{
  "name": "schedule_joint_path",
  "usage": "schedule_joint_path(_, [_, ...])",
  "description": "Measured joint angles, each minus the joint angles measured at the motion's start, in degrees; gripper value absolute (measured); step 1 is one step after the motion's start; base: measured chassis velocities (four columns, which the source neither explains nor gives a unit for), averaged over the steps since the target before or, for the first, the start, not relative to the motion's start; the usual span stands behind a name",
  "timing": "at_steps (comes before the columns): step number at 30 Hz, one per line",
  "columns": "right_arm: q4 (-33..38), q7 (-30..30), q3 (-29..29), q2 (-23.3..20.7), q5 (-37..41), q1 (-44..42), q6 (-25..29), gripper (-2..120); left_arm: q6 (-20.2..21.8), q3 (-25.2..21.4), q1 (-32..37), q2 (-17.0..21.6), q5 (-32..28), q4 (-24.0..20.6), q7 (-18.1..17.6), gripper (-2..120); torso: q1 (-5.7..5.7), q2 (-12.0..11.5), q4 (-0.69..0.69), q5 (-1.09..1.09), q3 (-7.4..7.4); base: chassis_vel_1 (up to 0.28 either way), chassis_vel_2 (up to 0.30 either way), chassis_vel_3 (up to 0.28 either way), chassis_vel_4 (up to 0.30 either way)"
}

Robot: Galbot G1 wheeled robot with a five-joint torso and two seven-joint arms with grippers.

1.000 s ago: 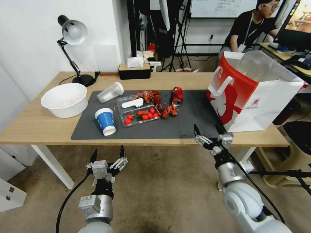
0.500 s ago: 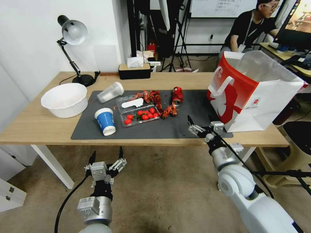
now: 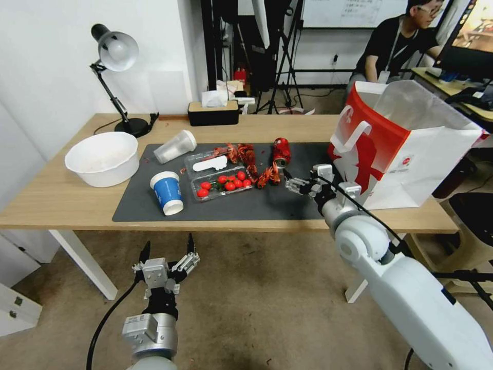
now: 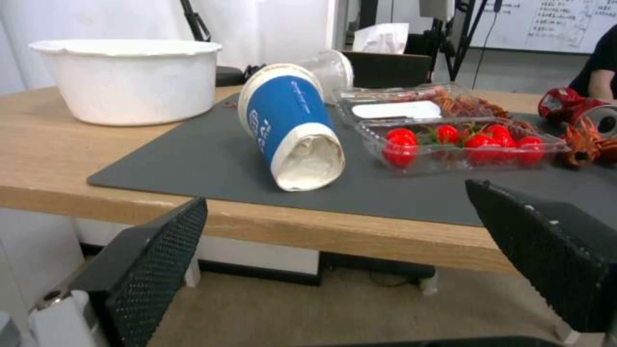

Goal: Pick up the trash from the table and place it into the takeout bag.

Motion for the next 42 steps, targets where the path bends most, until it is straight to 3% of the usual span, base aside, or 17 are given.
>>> schedule_joint_path(9, [-1.56,3.62,-2.62,-1.35,3.44,5.79,-8.22,100,-0.03,-0.10,-0.03,-0.05,0.14,0.09,0.02,100,0.01,0.00,-0.01,0.00,0.00,0.000,0.000,0.000,0.000])
schedule_joint_path(14, [-4.13,5.29,-5.47,-1.78,10.93,11.66,-13.25,100,-0.03,-0.23,0.16,-0.13,0.14,0.15,0.04,100,0.00,0.00,-0.01,0.00,0.00,0.000,0.000,0.000,0.000])
schedule_joint_path(32, [-13.29,6.30,-11.12,2.33,14.45,23.44,-17.35,100,-0.26,-0.71,1.09,-0.47,0.07,-0.12,0.28,100,0.00,0.00,0.00,0.00,0.00,0.000,0.000,0.000,0.000])
schedule_joint_path(42, [-22.68,6.31,-13.71,5.84,15.40,29.32,-17.94,100,-0.19,-0.70,0.29,-0.28,-0.42,-0.01,1.53,100,-0.01,0.00,0.00,0.00,0.00,0.000,0.000,0.000,0.000])
